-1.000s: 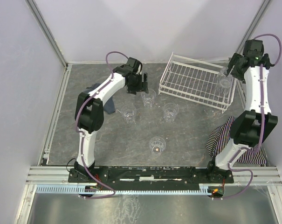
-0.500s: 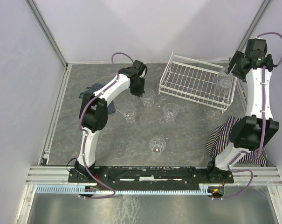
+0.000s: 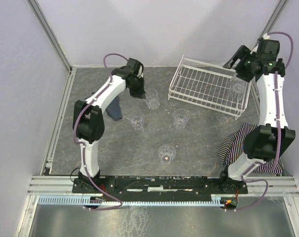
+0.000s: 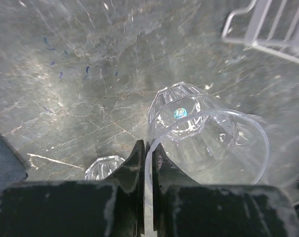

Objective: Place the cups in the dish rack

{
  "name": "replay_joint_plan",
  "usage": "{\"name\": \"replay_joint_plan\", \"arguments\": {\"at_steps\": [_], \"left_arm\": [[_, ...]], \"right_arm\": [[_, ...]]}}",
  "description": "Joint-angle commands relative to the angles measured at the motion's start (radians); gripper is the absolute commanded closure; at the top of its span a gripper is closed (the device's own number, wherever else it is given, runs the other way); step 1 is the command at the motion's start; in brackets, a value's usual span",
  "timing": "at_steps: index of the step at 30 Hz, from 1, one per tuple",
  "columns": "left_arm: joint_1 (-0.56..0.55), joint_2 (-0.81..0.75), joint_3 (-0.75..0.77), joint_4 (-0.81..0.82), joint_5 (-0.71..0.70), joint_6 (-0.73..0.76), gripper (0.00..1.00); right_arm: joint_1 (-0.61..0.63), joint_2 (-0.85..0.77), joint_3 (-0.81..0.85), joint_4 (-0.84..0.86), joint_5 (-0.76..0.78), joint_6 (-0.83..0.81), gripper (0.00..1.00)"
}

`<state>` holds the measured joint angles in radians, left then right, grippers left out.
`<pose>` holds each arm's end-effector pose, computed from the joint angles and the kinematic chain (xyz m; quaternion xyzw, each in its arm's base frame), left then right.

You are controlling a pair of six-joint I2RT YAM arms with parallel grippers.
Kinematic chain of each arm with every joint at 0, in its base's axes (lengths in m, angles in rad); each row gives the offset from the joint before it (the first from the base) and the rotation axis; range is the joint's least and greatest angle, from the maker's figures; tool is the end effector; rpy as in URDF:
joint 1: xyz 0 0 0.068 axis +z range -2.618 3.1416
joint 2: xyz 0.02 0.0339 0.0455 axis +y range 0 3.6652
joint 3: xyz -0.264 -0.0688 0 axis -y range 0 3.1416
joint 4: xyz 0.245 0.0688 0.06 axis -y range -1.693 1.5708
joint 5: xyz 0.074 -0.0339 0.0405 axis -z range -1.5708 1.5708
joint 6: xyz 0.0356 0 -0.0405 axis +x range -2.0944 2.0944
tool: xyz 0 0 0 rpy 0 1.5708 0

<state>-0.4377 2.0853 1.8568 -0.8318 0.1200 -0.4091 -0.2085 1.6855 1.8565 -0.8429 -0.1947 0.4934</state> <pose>0.4108 -0.1970 0.2509 0.0290 0.9655 -0.1564 0.2059 0.3602 -0.0692 0.4088 0.2685 0.8563 0.1480 0.4156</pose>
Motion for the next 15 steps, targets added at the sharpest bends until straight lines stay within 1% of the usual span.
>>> {"name": "replay_joint_plan", "arguments": {"at_steps": [1,4,6,9,10,11,13,15], "left_arm": [[0.062,-0.161,0.029,0.08,0.15,-0.076,0.97],[0.094,-0.208,0.024,0.114,0.237,-0.121,0.97],[0.116,-0.247,-0.003,0.175,0.316,-0.18,0.97],[0.14,-0.286,-0.082,0.366,0.469,-0.315,0.97],[0.145,-0.295,-0.122,0.44,0.524,-0.38,0.97],[0.145,-0.3,-0.161,0.529,0.575,-0.444,0.97],[0.144,-0.308,-0.217,0.662,0.635,-0.563,0.97],[0.143,-0.319,-0.263,0.765,0.66,-0.648,0.97]], "right_arm": [[0.047,-0.029,-0.089,0.163,-0.239,0.165,0.13],[0.087,-0.037,-0.176,0.309,-0.362,0.29,0.11],[0.127,-0.04,-0.228,0.416,-0.429,0.384,0.1],[0.197,-0.042,-0.292,0.594,-0.492,0.544,0.09],[0.219,-0.039,-0.312,0.659,-0.51,0.599,0.03],[0.238,-0.034,-0.328,0.711,-0.525,0.653,0.01],[0.268,-0.025,-0.367,0.849,-0.54,0.77,0.0],[0.292,-0.01,-0.389,0.946,-0.55,0.853,0.0]]}}
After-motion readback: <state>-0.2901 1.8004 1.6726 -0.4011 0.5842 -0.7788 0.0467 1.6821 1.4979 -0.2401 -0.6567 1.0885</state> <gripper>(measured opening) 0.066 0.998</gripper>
